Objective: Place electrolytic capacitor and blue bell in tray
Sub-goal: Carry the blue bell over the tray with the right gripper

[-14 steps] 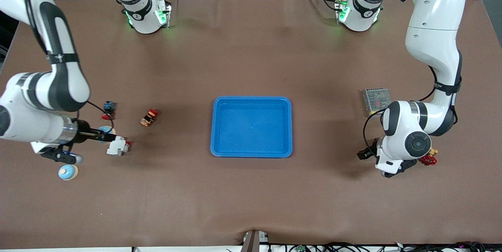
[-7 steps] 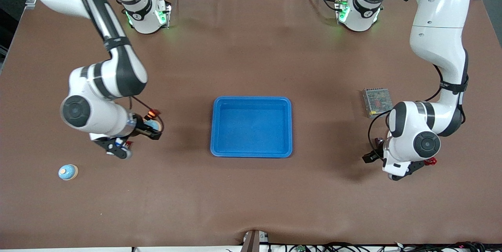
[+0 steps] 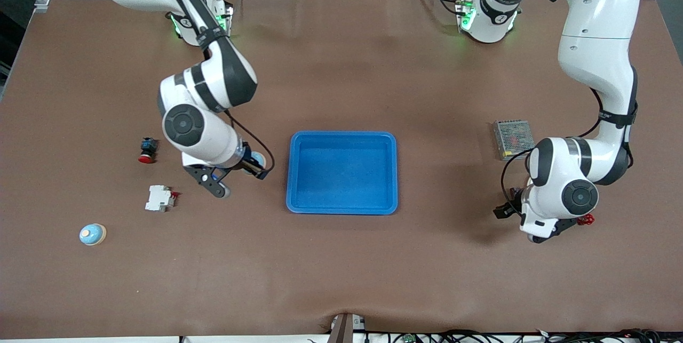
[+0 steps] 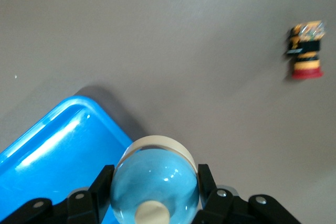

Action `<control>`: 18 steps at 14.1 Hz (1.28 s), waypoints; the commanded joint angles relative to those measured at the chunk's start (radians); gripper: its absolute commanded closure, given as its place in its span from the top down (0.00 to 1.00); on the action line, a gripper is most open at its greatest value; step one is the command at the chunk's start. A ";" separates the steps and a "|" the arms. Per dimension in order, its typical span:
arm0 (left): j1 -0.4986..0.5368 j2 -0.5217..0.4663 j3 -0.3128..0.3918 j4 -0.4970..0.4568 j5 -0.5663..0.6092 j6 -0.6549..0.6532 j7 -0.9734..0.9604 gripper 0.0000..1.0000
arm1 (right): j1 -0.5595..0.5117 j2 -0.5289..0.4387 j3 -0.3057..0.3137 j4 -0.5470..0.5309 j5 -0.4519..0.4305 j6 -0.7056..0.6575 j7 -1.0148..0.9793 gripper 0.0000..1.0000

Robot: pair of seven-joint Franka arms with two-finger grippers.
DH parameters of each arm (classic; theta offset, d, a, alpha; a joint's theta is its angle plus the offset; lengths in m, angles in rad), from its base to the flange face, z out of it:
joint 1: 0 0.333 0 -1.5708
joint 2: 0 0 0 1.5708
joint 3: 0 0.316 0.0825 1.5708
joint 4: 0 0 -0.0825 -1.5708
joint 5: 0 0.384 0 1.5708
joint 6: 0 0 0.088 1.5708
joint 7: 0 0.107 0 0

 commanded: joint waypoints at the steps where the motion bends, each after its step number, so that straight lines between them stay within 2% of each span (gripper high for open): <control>1: 0.005 -0.009 -0.001 -0.037 0.044 -0.008 -0.006 1.00 | 0.045 -0.017 -0.012 -0.076 0.020 0.096 0.074 0.00; 7: 0.015 -0.008 -0.002 -0.040 0.061 -0.006 -0.011 1.00 | 0.147 0.015 -0.014 -0.110 0.019 0.232 0.236 0.00; 12: -0.002 0.000 -0.002 -0.029 0.061 -0.002 -0.050 1.00 | 0.184 0.021 -0.014 -0.228 0.017 0.389 0.252 0.00; 14: -0.005 0.006 -0.004 -0.029 0.063 0.005 -0.075 0.90 | 0.207 0.039 -0.015 -0.231 0.016 0.407 0.285 0.00; 18: -0.002 0.008 -0.004 -0.029 0.063 0.006 -0.074 0.50 | 0.227 0.075 -0.014 -0.230 0.014 0.411 0.289 0.00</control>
